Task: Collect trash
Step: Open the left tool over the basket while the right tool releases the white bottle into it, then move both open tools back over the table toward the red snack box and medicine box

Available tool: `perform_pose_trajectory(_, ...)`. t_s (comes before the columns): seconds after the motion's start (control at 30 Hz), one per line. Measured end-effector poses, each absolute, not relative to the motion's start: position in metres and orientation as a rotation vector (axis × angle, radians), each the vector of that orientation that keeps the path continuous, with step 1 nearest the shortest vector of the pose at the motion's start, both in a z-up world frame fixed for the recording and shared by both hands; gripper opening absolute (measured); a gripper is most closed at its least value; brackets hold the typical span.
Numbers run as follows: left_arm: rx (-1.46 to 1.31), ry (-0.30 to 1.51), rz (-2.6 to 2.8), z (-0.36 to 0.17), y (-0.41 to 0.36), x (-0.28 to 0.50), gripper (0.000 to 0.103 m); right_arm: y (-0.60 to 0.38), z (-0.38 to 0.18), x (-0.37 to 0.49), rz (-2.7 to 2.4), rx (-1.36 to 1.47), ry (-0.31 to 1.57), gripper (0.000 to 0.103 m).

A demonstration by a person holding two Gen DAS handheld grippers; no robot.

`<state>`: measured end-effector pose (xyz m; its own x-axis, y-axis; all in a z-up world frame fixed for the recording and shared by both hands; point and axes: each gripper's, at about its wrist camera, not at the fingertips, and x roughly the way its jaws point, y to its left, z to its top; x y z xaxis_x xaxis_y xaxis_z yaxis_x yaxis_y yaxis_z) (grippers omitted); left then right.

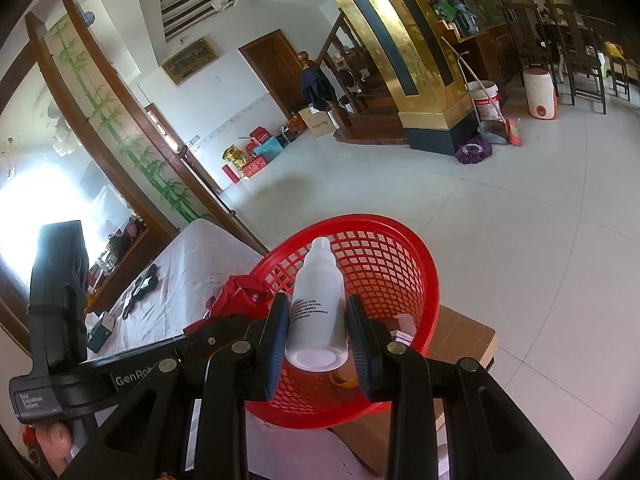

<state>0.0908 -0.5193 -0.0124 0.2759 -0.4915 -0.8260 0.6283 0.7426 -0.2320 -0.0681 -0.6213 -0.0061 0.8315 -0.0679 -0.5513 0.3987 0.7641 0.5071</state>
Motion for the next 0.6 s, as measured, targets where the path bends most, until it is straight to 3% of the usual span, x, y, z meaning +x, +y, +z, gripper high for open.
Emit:
perform_pose_trajectory(0.3,0.153,1.046,-0.749,-0.017,-0.515,0.09,0.026,-0.625,-0.013,-0.066,-0.261,0.695,0.548,0.033)
perform_pose_trajectory(0.53,0.169,0.959,-0.722,0.001,-0.491,0.071,0.053,-0.616,0.0,-0.075,-0.246,0.682,0.53,0.038)
perform_pose_trajectory(0.6,0.162,0.915,-0.69,0.014,-0.473,0.061,0.064,-0.608,0.008,-0.082,-0.253,0.677,0.518,0.049)
